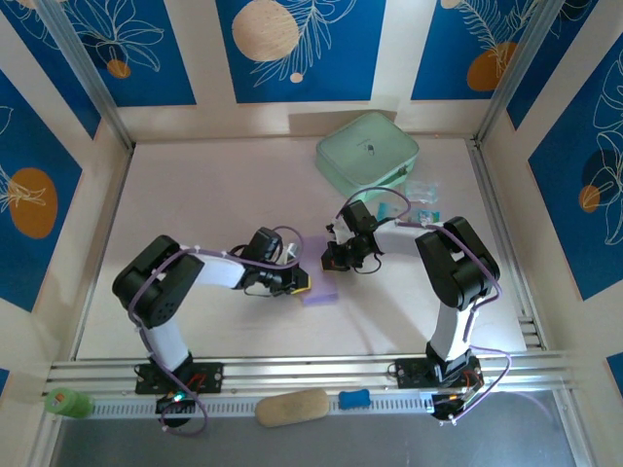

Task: Fold a paper plane with a square sheet of paper (pick it up from the middle)
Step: First fold the square sheet of paper in half at the center of the table.

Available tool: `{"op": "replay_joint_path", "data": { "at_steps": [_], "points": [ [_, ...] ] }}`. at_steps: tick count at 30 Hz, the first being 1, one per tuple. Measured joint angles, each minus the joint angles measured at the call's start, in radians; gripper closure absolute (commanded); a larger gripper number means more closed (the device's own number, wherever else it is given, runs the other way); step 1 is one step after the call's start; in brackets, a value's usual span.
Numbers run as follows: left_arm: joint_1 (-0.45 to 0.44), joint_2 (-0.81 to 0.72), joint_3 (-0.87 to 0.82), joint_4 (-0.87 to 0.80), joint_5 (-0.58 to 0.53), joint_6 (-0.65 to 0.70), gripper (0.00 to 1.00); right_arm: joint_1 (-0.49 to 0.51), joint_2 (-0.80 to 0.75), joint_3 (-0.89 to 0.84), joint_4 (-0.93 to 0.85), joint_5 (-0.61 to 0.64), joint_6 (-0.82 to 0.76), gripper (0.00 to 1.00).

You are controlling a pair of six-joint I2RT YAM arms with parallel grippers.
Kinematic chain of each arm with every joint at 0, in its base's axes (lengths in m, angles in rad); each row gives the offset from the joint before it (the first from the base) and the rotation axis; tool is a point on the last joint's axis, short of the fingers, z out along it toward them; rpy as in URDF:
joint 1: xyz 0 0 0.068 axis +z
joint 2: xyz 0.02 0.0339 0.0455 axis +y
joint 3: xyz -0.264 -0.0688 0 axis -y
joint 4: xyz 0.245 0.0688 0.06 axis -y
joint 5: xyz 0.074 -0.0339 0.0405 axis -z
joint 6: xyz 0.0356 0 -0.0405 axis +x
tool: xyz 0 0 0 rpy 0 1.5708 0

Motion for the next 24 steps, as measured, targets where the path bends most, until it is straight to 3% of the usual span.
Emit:
{"op": "replay_joint_path", "data": {
  "at_steps": [11, 24],
  "points": [
    [-0.027, -0.055, 0.029, -0.026, -0.005, -0.032, 0.91, -0.001, 0.000, 0.000, 0.000, 0.000, 0.000, 0.98],
    [-0.068, -0.050, -0.062, 0.001, -0.022, -0.029, 0.91, -0.003, 0.000, -0.001, 0.000, 0.000, 0.000, 0.98]
  ]
}}
